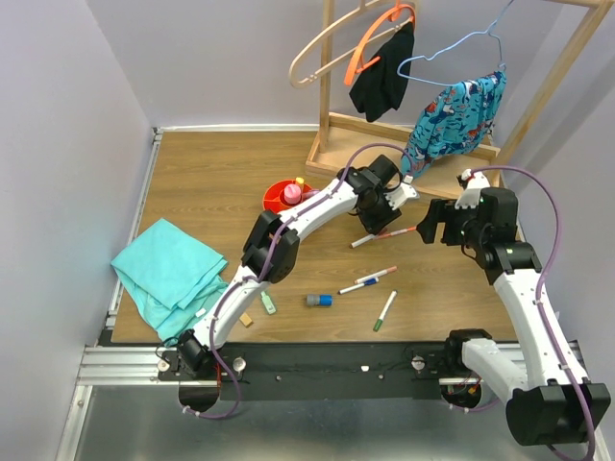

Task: Sort the stationery into containers
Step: Pick up the pen from the center of the board.

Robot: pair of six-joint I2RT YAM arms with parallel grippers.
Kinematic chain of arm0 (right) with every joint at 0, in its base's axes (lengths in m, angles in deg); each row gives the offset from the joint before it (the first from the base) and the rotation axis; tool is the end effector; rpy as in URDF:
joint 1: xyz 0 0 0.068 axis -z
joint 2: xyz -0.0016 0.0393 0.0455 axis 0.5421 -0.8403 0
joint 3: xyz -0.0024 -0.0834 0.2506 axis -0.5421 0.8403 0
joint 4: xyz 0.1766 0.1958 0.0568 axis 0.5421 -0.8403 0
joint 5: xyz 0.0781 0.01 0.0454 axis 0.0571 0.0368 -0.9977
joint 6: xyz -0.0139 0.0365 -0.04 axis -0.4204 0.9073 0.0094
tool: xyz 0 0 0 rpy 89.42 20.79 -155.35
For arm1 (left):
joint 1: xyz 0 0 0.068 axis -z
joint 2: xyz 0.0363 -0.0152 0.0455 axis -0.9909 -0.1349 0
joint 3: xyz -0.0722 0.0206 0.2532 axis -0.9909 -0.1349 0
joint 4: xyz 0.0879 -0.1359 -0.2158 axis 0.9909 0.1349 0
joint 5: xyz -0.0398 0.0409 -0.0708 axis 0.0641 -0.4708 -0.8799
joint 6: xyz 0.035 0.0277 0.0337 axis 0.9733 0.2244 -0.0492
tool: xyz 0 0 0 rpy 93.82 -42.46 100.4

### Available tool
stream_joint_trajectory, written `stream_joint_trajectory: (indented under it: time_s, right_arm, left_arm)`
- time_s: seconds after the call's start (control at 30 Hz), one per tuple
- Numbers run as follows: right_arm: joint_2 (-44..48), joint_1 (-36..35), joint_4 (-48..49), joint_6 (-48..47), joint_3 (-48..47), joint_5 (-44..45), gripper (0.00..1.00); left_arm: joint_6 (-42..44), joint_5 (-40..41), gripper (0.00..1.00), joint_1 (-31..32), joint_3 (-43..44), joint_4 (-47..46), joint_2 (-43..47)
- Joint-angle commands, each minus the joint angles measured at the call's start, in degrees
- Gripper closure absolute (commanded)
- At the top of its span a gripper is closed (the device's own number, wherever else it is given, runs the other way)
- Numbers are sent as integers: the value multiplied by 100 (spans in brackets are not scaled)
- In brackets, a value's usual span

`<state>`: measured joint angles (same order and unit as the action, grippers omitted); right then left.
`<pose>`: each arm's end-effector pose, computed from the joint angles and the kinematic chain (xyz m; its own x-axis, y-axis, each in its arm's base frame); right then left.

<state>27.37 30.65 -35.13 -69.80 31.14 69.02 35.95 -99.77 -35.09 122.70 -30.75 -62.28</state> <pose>0.2114 0.0167 0.2903 -0.5848 0.0333 -0.8105 -0.1881 0.9664 0.1755 0.3629 -0.4067 0.1821 -0.3375 0.7711 -0.5400 0.9331 0.3498 -0.0838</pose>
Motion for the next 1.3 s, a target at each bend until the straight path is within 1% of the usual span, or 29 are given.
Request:
stream_joint_trajectory:
  time_s: [0.0,0.17,0.33,0.47,0.5,0.57,0.6,0.67,0.7,0.77,0.83,1.03,1.13,1.2,1.23,1.27]
  right_arm:
    - [105,147,90,95,79,25,8]
    - [123,191,143,113,176,25,8]
    - [114,191,213,130,237,-28,8]
    - [123,191,249,139,281,-37,8]
    - [123,313,249,139,281,-28,8]
    - [123,332,257,139,281,-37,8]
    - [114,340,257,139,290,-45,8]
    - [114,358,266,139,299,-45,8]
    - [88,358,266,148,290,-54,8]
    - [88,367,266,139,281,-63,8]
    - [62,376,275,139,290,-72,8]
    - [-9,384,293,174,255,-107,8]
    - [-97,393,293,166,159,-116,8]
    - [-184,393,301,130,115,-124,8]
    - [-219,393,301,113,80,-133,8]
    - [-246,393,310,60,53,-142,9]
  left_arm:
    - [-106,-100,49,39,234,-132,-181]
    - [-159,-64,51,48,260,-167,-304]
    - [-229,-21,56,57,260,-193,-401]
    - [-273,-38,57,83,252,-176,-471]
    - [-291,-29,58,109,251,-185,-480]
    - [-352,23,60,145,234,-193,-498]
    - [-361,67,65,153,225,-176,-507]
    - [-405,85,70,197,155,-167,-507]
    - [-449,94,75,206,129,-124,-498]
    - [-484,85,78,250,24,-79,-489]
    - [-511,68,84,250,-56,-9,-445]
    - [-484,15,92,206,-311,132,-156]
    - [-485,-38,93,84,-311,9,239]
    - [-476,-361,94,-39,-354,-279,659]
    - [-476,-598,94,-223,-425,-438,836]
    - [-519,-757,94,-303,-686,-631,1030]
